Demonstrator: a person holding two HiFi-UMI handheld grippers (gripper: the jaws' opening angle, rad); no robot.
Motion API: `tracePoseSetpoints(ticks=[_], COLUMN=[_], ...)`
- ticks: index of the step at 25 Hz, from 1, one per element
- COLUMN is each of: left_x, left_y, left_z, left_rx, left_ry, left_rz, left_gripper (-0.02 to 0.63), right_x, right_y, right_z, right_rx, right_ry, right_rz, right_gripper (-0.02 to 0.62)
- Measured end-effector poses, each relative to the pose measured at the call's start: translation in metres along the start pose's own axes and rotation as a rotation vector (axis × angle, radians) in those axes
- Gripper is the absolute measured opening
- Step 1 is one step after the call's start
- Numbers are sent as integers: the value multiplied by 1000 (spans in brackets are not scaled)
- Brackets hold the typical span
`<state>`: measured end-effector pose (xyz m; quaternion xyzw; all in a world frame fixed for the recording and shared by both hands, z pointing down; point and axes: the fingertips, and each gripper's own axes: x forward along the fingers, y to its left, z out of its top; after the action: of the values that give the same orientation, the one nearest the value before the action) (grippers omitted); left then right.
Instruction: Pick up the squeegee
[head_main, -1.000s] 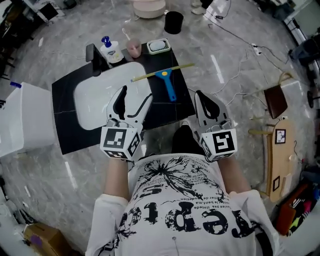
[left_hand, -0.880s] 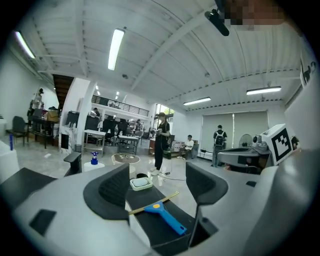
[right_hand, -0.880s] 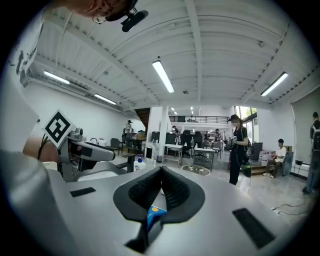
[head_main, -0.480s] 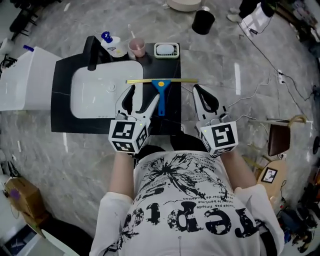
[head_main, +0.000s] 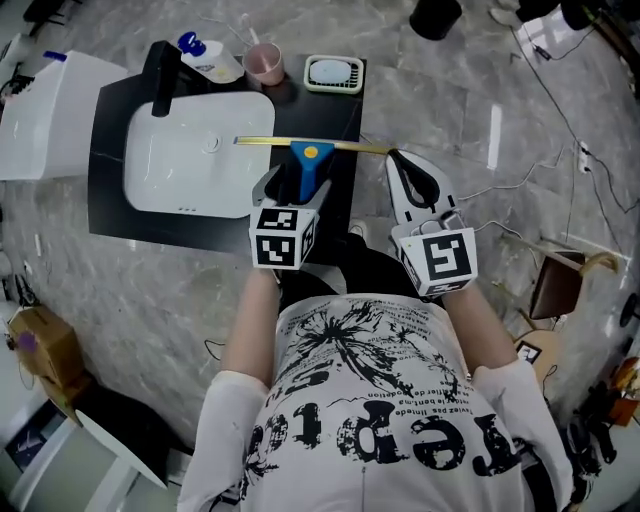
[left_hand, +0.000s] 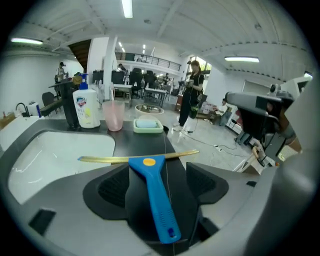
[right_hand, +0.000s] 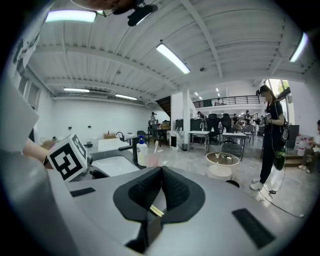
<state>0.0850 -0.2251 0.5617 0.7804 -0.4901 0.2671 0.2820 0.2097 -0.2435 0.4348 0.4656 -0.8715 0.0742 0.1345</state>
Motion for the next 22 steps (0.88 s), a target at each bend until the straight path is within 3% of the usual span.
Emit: tracePoseSetpoints(ticks=[10,16,22], left_x=[61,64,67], left_y=[9,16,19], left_z=[-40,-37,-40], left_rx=[1,-29,-51], left_ry=[214,190,197], left_rz=[75,156,174], left_gripper=[345,328,305], right_x=[19,21,22], right_y=[-55,-70,-73], right_z=[-38,-41,-38], right_rx=[81,99,104], right_ry=[60,70,71], right_rz=[-28,-30,-30], right_gripper=[15,15,15])
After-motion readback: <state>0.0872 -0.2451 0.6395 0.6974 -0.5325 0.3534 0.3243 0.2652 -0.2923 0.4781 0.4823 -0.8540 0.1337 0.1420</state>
